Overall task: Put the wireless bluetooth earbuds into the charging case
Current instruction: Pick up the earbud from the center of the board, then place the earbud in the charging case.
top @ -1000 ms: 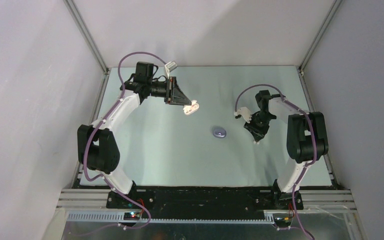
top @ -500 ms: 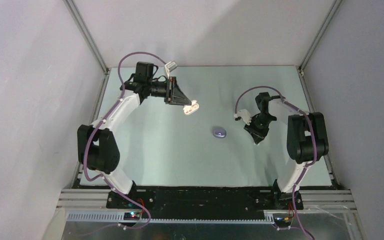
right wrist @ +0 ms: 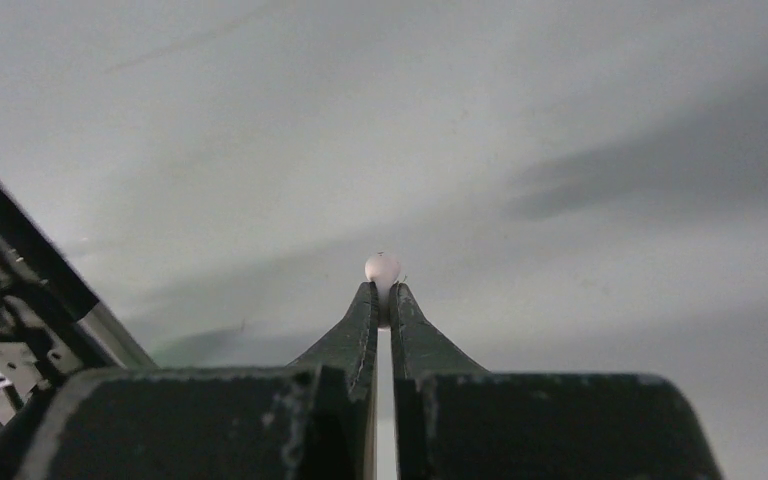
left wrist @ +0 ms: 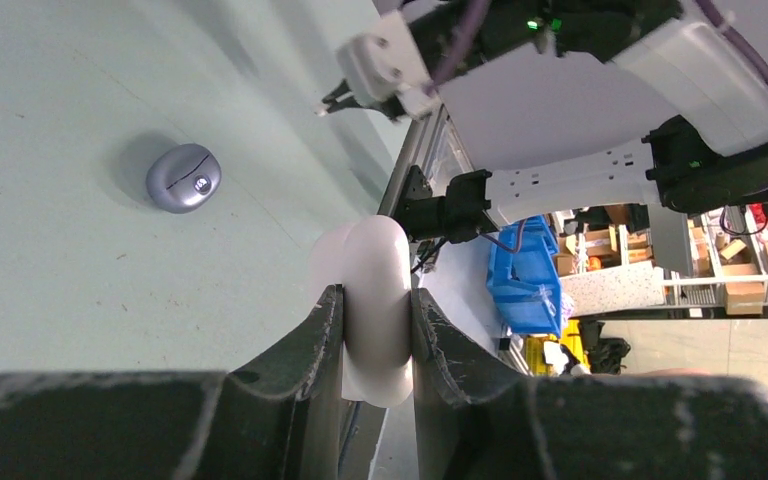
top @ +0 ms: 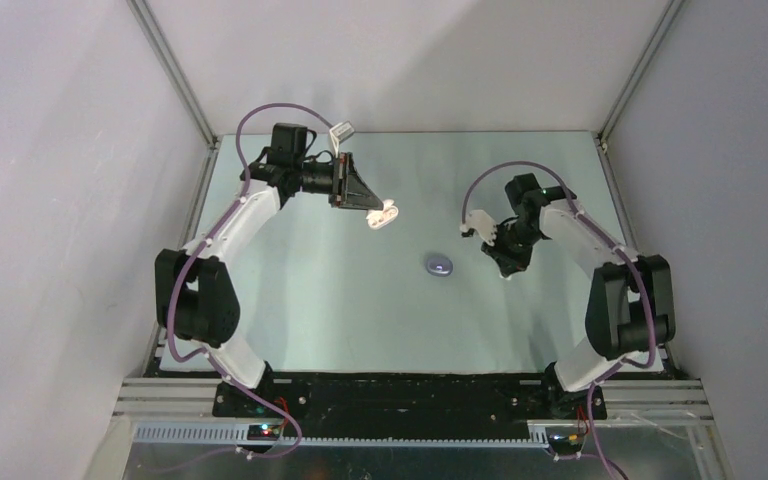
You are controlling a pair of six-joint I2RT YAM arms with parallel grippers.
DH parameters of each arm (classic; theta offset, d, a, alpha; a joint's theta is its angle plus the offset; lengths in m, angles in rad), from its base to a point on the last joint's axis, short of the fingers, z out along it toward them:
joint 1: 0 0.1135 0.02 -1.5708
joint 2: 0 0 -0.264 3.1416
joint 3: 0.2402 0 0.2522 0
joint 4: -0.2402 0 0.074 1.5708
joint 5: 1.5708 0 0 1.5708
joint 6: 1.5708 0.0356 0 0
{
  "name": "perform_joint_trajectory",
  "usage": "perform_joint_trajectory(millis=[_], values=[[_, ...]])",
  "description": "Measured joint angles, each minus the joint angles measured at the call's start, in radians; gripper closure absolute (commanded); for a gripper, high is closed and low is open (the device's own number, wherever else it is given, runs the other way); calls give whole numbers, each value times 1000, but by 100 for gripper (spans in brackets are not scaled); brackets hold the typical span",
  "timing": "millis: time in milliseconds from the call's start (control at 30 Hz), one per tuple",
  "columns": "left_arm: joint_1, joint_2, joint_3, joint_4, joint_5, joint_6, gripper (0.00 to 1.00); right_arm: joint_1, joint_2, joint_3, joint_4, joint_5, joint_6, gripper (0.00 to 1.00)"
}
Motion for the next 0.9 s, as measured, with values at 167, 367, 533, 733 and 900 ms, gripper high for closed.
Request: perform_joint_trajectory(millis=[167,367,533,733,900], values=[[-7,34,30,-50,-13,100,100,131,-73,148,-92,-42,-9,100],[-46,102,119,-182,-60,291,100,283,-61,534,-201,-142,29,100],[-81,130,168,-262,-92,413,100,380,-5,858,-239,-218,68,100],[-100,157,175,-236,-80,365,100,488,42,897,-280,-238,17,100],[-101,165,111,-77,-31,172,100,557,93,881,-303,-230,-32,100]])
